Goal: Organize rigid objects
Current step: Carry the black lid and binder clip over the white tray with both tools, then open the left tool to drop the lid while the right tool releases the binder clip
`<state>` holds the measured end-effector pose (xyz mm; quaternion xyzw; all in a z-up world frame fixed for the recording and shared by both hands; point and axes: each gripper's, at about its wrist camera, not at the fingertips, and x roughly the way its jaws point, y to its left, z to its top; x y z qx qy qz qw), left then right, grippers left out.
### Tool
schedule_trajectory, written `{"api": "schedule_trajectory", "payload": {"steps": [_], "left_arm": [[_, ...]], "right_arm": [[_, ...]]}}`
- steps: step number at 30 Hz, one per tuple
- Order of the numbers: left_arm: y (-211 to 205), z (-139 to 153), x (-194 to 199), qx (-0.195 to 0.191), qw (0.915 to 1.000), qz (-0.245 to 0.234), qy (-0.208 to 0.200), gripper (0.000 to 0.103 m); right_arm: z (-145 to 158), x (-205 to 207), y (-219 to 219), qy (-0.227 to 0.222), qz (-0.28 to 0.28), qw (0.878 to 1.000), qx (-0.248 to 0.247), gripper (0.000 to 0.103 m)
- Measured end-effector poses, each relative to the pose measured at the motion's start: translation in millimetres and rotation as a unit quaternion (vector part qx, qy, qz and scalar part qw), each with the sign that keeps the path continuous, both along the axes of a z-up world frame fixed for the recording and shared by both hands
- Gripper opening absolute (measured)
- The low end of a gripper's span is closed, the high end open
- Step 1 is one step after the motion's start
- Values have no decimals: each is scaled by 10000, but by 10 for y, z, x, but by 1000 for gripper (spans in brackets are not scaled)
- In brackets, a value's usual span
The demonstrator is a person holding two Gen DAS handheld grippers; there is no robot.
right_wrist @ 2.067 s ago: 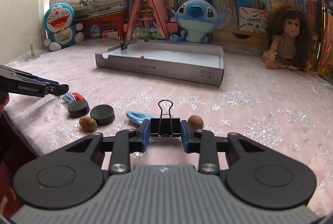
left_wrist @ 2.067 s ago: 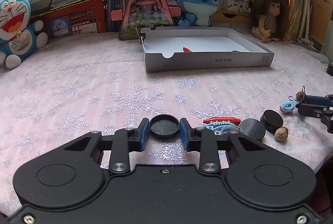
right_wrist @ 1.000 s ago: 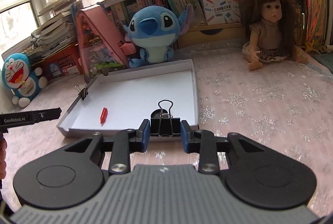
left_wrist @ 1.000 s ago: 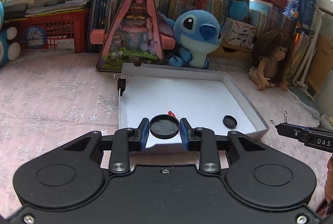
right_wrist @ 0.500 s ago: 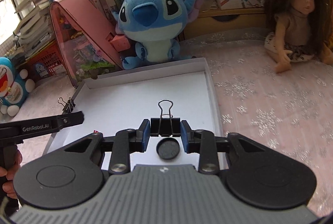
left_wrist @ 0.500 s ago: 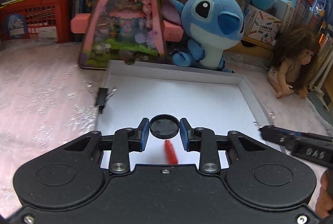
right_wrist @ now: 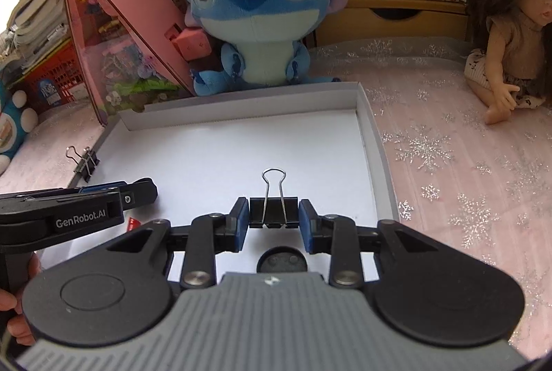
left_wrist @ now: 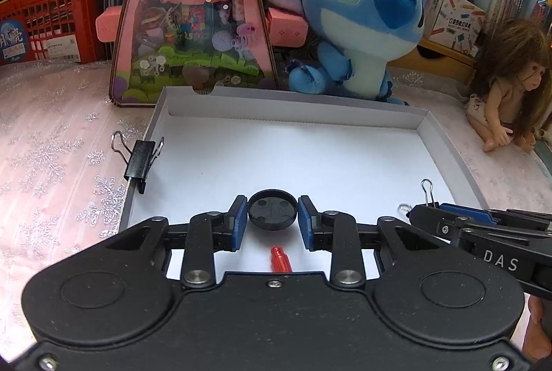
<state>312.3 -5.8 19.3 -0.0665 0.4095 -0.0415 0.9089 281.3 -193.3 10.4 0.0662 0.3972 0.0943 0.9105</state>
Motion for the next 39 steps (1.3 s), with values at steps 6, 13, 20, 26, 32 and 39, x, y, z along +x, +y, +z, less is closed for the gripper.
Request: {"api": "schedule_trajectory", "payload": {"steps": [6, 13, 20, 26, 32, 39], "left_arm": [[-22, -50, 22, 60, 10000, -20, -28, 30], [-80, -64, 10, 176, 9997, -132, -105, 30], [-86, 67, -113, 178, 9990, -241, -323, 48], [-87, 246, -416, 190, 9971, -411, -604, 65], [-40, 344, -809, 73, 9952, -545, -807, 74], [25, 342, -1318, -76, 9928, -724, -954, 77]], "right_arm": [[-88, 38, 5, 120, -20, 9999, -81, 35], [-89, 24, 47, 25, 59, 9998, -196, 36], [33, -105, -30, -280, 30, 9996, -22, 63], [201, -417, -72, -751, 228, 9968, -162, 75], [302, -823, -190, -1107, 392, 9928, -232, 83], [300, -1277, -286, -1426, 533, 9880, -252, 86]]}}
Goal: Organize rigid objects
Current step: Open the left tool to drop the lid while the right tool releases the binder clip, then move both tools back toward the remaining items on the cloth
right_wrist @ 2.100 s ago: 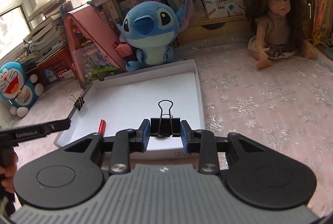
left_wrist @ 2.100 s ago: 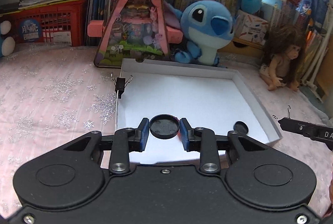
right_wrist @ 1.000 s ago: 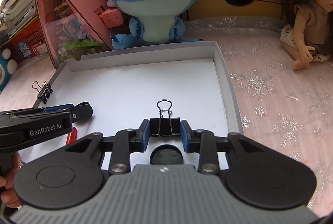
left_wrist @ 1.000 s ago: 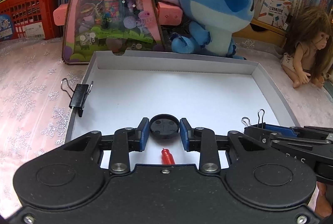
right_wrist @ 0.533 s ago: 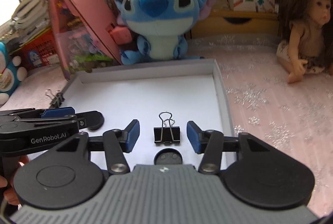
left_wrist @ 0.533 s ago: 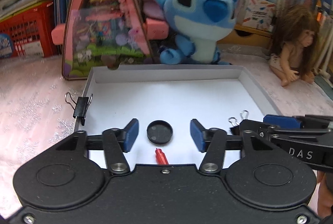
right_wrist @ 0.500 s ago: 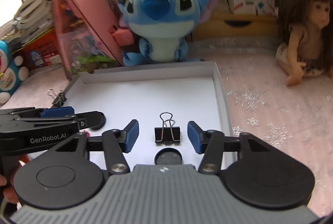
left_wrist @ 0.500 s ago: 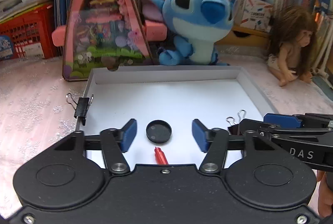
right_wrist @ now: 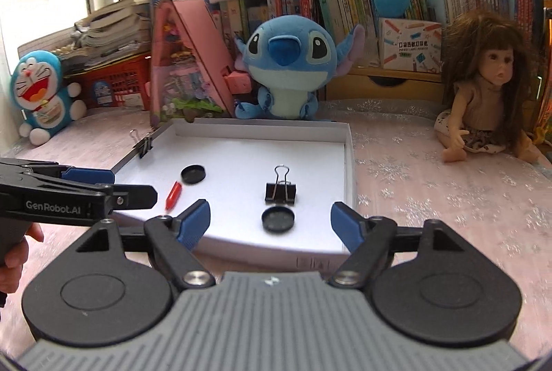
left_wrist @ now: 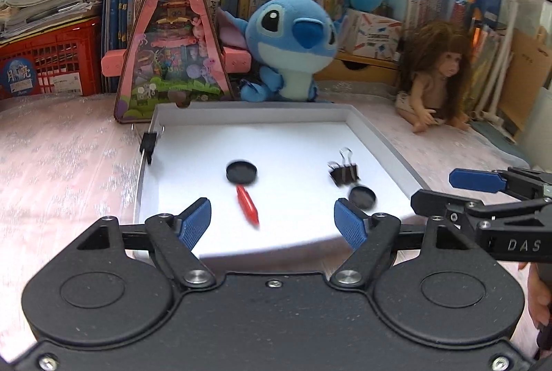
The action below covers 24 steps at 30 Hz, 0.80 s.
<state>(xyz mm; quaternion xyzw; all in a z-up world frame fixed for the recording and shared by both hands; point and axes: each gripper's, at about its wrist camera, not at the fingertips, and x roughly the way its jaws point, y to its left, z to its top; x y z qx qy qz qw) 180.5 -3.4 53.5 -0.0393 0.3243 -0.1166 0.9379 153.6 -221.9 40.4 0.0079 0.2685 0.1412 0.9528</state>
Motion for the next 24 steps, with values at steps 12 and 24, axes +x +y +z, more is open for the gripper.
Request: {"api": "schedule_trajectory", "payload": {"steps": [12, 24], "left_arm": [[152, -158, -771, 165, 9996, -167, -171, 78], [320, -360, -1201, 269, 9996, -93, 1, 78]], "right_arm": [[-175, -567, -146, -146, -33, 9999, -7, 87], [-384, -921, -273, -133, -177, 9996, -169, 87]]}}
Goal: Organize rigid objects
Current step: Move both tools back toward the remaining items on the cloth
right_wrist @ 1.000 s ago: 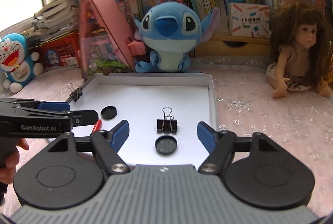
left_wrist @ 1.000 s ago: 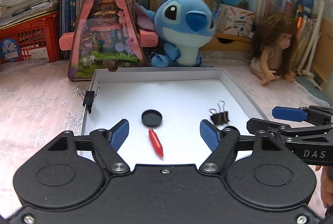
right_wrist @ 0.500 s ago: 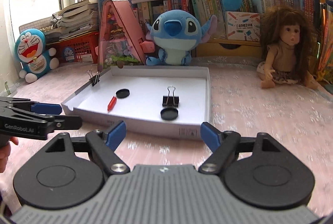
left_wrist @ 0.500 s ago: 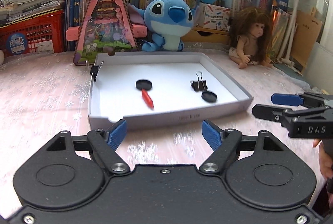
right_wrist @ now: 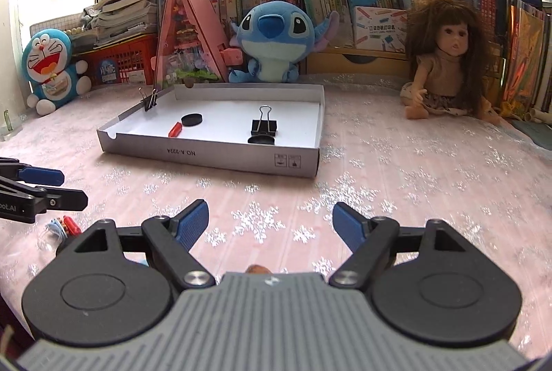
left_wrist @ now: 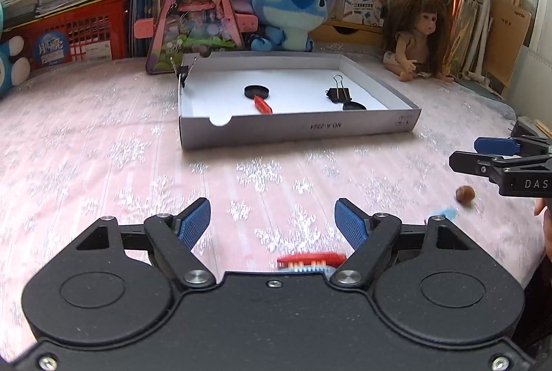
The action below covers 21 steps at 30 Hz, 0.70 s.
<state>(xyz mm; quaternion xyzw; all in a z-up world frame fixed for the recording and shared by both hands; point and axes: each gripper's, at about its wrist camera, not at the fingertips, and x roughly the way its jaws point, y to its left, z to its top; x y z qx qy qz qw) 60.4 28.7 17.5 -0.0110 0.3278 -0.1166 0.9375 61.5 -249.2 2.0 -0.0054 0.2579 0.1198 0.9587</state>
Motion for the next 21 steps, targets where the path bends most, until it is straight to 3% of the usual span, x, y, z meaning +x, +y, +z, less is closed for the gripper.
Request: {"api": "schedule_trajectory", "payload": {"steps": [13, 21], "left_arm": [[39, -8, -443, 37, 9998, 38, -192, 77], [-54, -23, -614, 182, 9992, -284, -208, 56]], "right_arm": [[-208, -298, -16, -50, -131, 9995, -289, 87], [-283, -337, 20, -34, -104, 9995, -297, 87]]}}
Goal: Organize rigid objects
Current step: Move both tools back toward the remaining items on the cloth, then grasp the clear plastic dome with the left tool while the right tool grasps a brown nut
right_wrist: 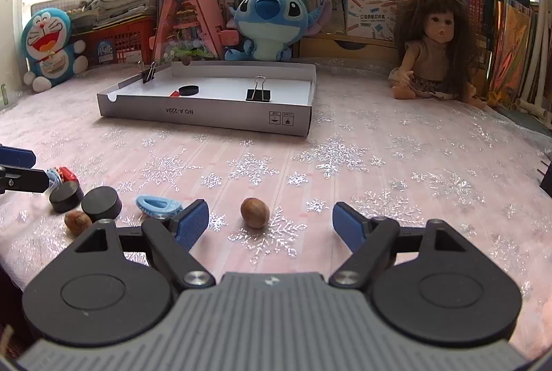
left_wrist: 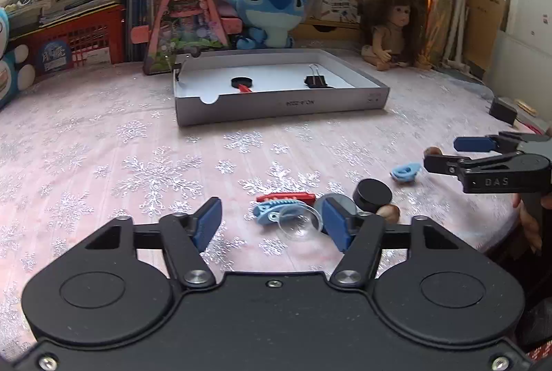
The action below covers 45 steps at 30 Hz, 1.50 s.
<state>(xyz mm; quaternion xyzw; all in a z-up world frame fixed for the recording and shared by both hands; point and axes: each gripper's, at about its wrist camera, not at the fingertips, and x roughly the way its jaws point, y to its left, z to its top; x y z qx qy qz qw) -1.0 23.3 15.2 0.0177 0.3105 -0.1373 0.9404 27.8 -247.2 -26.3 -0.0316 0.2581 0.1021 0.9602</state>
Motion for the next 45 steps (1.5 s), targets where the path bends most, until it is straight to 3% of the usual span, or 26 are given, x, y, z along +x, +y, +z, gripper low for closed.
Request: {"api": "schedule_trajectory", "payload": {"steps": [8, 24, 39, 40, 41, 45], "left_arm": [[-106, -43, -67, 86, 9997, -230, 55, 34], [-107, -87, -28, 80, 9997, -228, 0, 34], [-144, -107, -120, 263, 9984, -494, -18, 38], [-148, -110, -113, 250, 9986, -462, -21, 37], [-145, -108, -106, 226, 9989, -413, -27, 32], [-137, -36, -108, 243, 9987, -386, -204, 32]], "right_arm": [[-23, -41, 84, -101, 149, 9997, -160, 83], [-59, -66, 185, -117, 407, 9990, -146, 47], [-78, -58, 189, -108, 395, 9991, -113, 44], [-75, -60, 192, -124, 391, 9991, -110, 42], [-65, -71, 191, -188, 346, 9992, -108, 22], [68, -89, 146, -458, 184, 9988, -57, 23]]}}
